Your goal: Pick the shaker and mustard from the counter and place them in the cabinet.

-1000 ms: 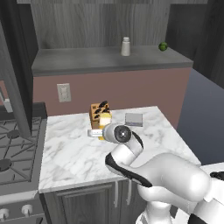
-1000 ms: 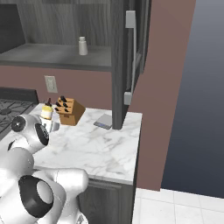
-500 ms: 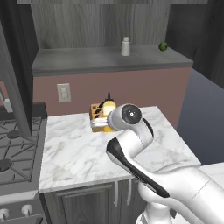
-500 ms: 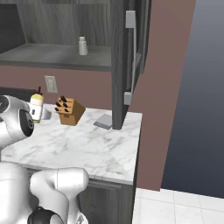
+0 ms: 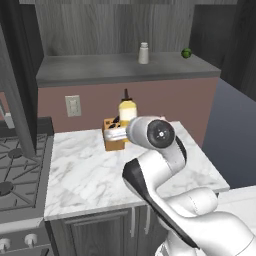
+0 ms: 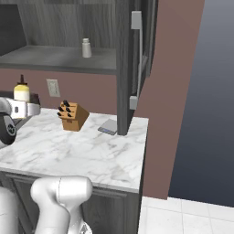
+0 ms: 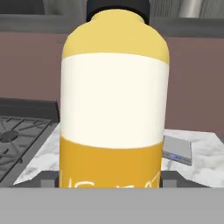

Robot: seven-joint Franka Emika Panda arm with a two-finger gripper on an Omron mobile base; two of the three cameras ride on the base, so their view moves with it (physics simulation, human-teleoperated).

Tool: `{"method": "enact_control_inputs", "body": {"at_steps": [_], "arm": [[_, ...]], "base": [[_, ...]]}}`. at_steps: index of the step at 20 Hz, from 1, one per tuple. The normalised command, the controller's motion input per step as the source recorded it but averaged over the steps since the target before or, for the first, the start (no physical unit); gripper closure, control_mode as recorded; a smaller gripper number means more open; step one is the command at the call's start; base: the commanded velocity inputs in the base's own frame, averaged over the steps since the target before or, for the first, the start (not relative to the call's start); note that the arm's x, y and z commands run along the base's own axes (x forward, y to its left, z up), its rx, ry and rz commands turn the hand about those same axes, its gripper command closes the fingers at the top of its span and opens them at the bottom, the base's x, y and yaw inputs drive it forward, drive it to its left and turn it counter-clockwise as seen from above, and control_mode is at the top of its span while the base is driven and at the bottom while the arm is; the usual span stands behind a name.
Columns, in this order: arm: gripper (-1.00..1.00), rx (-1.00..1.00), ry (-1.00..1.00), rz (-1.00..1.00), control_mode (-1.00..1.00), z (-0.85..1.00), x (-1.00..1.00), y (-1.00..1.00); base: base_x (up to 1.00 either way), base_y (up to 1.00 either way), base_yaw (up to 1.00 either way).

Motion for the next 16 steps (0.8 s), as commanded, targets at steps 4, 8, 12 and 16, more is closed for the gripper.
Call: {"method": "enact_control_inputs", "body": {"at_steps": [4,8,12,16], "arm": [[1.0,-0.01,-0.14,0.0,-1.0,1.0,-0.19,0.0],[1.0,-0.01,-0.11,0.0,-1.0,0.99,-0.08,0.0],[1.0,-0.01,-0.07,-0.01,-1.0,0.68,0.06,0.0],[1.0,0.0,-0.07,-0.01,-1.0,0.33,0.2,0.0]], "base": [[0.0,0.0,0.0],[0.0,0.0,0.0],[0.0,0.0,0.0],[0.0,0.0,0.0]]}}
